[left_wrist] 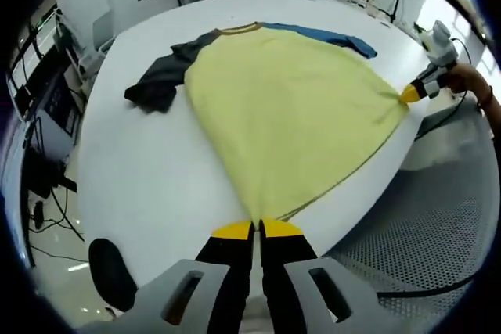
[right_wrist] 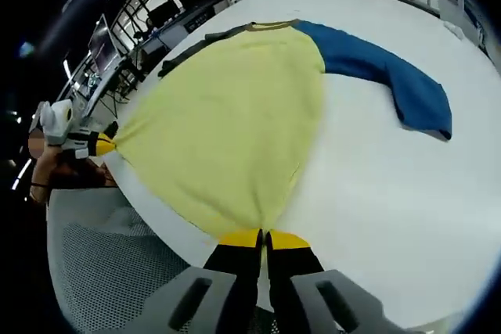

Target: Fold the garment on the visible template until the final outline fits inside the template.

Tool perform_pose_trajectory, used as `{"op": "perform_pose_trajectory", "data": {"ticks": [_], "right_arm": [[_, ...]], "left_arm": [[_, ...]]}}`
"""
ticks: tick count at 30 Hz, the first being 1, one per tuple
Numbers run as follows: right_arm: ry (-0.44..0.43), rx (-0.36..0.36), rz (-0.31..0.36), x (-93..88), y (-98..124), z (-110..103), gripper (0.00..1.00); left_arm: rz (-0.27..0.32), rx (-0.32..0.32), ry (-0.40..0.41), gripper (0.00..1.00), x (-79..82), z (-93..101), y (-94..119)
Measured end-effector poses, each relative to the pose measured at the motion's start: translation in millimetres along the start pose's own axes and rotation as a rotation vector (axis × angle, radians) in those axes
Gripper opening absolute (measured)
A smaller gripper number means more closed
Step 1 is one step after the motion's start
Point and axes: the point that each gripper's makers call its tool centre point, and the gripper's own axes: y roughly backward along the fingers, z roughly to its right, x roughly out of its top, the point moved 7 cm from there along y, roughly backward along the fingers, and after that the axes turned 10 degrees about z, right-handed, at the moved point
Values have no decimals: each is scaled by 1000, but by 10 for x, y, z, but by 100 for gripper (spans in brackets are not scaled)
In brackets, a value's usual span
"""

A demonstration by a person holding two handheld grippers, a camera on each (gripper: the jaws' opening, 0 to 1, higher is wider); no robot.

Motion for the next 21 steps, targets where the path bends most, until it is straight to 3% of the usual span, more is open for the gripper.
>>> {"op": "perform_pose_trajectory", "data": {"ticks": [21], "right_arm": [[27,-61,-35,-90,38,52,0]], "left_arm": [[-62,-4,-21,3,-238,140,-82]]}}
